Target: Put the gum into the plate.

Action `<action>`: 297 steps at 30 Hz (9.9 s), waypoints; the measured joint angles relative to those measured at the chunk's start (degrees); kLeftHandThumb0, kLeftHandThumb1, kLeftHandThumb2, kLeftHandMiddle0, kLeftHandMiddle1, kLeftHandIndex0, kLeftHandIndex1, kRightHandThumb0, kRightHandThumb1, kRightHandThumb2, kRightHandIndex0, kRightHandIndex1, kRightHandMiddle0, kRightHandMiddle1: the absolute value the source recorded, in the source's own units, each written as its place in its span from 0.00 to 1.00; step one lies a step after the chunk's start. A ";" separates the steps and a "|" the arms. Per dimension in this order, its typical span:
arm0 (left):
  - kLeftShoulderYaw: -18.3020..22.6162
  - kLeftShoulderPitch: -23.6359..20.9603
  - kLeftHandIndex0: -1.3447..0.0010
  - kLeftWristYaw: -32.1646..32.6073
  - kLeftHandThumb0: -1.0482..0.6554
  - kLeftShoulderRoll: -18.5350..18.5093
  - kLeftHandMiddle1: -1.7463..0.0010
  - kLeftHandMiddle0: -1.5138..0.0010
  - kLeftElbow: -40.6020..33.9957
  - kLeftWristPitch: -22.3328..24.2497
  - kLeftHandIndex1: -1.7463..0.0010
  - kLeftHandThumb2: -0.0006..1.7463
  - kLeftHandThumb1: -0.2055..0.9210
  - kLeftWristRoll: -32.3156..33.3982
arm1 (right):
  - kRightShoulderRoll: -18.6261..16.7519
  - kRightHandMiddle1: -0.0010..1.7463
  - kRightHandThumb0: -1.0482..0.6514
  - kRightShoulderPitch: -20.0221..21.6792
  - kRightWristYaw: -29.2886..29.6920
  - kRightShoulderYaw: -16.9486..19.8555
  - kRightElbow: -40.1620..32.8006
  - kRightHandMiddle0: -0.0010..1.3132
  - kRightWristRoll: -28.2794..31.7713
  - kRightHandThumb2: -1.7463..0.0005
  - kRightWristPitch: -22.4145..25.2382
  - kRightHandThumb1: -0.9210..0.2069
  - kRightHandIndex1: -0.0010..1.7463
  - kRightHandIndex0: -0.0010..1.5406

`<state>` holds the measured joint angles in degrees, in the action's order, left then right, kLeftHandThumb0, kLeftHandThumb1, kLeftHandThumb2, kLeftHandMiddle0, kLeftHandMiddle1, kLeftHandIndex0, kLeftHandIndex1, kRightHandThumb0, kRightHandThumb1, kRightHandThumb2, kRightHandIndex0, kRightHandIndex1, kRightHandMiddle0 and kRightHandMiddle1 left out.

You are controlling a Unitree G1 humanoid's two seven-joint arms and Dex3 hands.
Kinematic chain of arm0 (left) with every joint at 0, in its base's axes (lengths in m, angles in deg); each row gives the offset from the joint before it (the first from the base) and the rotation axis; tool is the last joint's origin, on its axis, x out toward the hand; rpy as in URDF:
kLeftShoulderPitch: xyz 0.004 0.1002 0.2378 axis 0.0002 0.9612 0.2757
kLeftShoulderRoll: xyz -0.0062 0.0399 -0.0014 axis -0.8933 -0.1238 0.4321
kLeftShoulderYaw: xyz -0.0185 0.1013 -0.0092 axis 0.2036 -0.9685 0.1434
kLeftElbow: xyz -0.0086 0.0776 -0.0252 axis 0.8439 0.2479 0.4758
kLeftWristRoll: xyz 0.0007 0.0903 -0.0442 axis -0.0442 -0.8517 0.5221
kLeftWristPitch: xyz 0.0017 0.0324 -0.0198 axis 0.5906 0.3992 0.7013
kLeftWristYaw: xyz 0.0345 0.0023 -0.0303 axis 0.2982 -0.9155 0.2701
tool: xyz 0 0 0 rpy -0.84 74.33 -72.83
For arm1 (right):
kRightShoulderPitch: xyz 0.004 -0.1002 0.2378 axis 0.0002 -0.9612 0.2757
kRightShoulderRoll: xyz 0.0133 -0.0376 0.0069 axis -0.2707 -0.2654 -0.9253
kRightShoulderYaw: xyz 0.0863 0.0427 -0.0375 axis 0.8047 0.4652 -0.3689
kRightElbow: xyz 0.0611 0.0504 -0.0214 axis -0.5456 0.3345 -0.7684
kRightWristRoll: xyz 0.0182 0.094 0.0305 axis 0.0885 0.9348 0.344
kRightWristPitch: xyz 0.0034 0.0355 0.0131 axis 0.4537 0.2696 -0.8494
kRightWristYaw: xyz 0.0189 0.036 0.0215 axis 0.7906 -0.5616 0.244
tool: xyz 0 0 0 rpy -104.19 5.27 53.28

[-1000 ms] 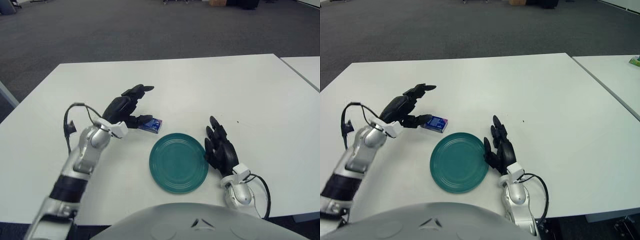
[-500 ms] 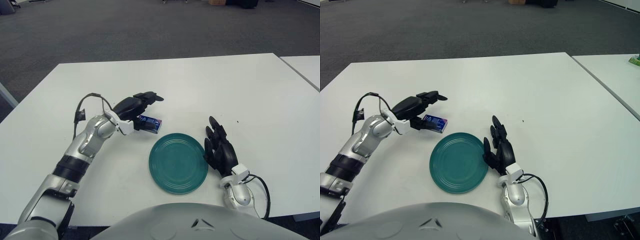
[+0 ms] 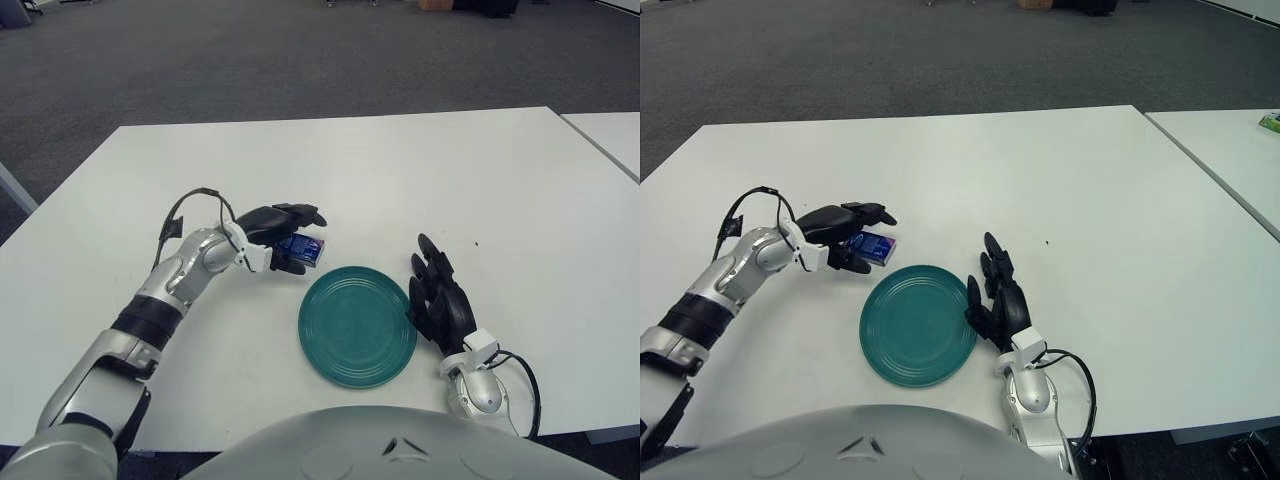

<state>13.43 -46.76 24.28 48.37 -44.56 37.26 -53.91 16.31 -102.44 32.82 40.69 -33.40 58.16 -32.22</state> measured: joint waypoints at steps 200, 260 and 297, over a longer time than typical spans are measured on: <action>-9.31 15.25 1.00 -15.47 0.00 1.47 1.00 1.00 -33.55 8.73 1.00 0.11 1.00 5.71 | -1.17 0.12 0.18 -0.27 3.35 -1.39 -5.93 0.00 -5.32 0.48 7.11 0.00 0.01 0.06; 18.46 51.39 1.00 15.88 0.00 32.67 1.00 0.90 -37.92 28.79 0.69 0.59 1.00 39.94 | -3.14 0.26 0.10 -1.80 3.81 -1.56 -4.63 0.00 1.16 0.52 3.92 0.00 0.00 0.13; 14.87 52.01 1.00 16.85 0.00 34.36 0.99 0.84 -30.82 17.84 0.68 0.60 1.00 39.77 | -2.55 0.27 0.09 -1.98 1.28 -0.19 -5.12 0.00 2.13 0.50 4.52 0.00 0.00 0.12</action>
<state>28.30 5.25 41.13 82.73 -75.38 55.10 -14.15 13.75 -104.42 34.10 40.50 -38.51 60.28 -27.70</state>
